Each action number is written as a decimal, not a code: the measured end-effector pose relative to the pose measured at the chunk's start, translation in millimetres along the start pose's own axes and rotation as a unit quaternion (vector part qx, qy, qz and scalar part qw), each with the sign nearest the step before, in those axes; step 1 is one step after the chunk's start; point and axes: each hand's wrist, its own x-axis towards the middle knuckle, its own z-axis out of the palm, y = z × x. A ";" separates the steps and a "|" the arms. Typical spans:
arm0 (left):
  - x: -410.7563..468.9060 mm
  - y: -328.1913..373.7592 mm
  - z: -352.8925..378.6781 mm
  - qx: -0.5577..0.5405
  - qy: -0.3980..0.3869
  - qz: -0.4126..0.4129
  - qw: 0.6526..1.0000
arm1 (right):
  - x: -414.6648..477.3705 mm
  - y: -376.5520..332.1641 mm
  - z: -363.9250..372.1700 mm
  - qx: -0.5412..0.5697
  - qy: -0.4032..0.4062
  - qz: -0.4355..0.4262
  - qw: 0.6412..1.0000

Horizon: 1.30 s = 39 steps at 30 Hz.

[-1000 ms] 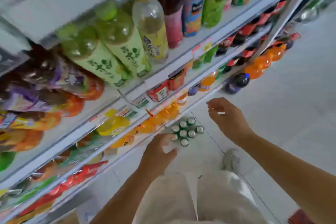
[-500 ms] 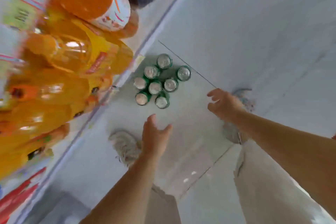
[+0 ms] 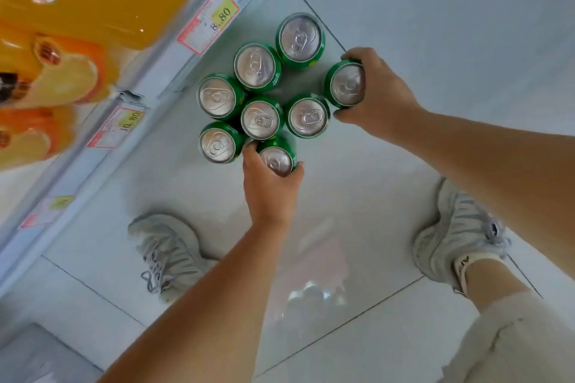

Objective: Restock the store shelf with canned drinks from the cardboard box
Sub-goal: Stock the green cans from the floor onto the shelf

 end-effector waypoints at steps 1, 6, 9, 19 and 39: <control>-0.9 -1.0 -2.1 -0.002 -0.002 0.003 1.000 | -0.8 -2.5 1.2 0.002 0.011 0.003 1.000; -25.4 13.9 -40.4 0.029 -0.054 -0.012 0.998 | -46.6 -14.5 -16.0 0.019 0.062 0.077 0.995; -57.1 41.9 -91.5 0.054 -0.092 -0.001 0.994 | -102.5 -38.3 -49.3 0.020 0.069 0.103 0.992; -199.6 225.2 -349.5 0.036 -0.092 0.155 0.983 | -322.8 -240.7 -227.2 0.070 0.087 -0.021 0.993; -494.8 356.7 -747.8 -0.331 0.156 0.462 0.808 | -666.5 -569.5 -407.3 0.250 0.145 -0.467 0.836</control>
